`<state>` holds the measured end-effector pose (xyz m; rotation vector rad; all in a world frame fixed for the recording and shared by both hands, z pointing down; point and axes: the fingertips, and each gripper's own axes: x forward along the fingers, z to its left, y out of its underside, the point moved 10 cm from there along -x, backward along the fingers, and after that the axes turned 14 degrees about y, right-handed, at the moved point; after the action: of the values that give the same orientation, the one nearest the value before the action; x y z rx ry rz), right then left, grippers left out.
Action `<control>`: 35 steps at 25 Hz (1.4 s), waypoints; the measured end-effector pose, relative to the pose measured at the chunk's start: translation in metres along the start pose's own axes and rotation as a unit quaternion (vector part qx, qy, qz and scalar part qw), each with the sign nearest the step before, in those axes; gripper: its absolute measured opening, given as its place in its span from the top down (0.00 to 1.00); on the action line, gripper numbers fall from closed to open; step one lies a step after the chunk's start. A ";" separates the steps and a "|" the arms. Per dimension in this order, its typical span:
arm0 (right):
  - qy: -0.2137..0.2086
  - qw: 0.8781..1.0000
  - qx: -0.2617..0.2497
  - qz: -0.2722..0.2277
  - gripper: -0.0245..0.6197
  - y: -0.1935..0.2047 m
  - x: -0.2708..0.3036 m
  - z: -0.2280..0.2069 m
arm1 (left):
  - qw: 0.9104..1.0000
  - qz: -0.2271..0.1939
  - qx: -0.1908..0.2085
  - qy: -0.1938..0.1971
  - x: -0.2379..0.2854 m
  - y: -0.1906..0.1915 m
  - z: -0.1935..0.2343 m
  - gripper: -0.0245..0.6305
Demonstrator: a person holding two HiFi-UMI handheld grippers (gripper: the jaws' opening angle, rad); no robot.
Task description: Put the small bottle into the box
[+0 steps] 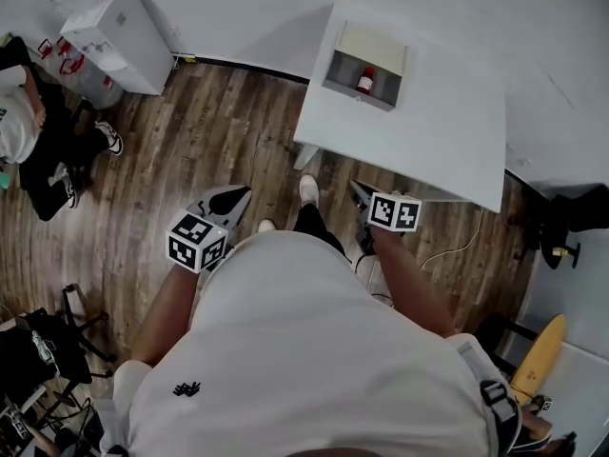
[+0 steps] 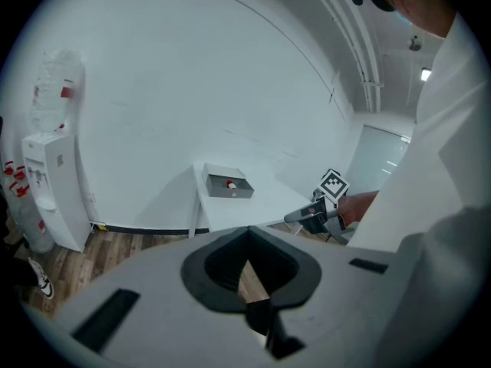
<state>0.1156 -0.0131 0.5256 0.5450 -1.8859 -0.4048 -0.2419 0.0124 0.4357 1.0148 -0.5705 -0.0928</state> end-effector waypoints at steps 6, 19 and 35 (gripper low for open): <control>-0.022 0.996 -0.072 -0.038 0.95 0.014 -0.028 0.030 | 1.000 0.006 0.015 0.018 0.004 0.008 -0.014 0.95; -0.025 0.994 -0.059 -0.092 0.95 0.040 -0.069 0.033 | 0.998 0.016 0.030 0.054 0.018 0.015 -0.035 0.95; -0.046 0.991 -0.091 -0.088 0.95 0.033 -0.067 0.050 | 0.999 0.013 0.003 0.032 0.008 0.027 -0.027 0.95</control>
<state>0.0839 0.0525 0.4724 0.5801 -1.8712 -0.7223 -0.2269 0.0451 0.4499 1.0125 -0.5250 -0.0360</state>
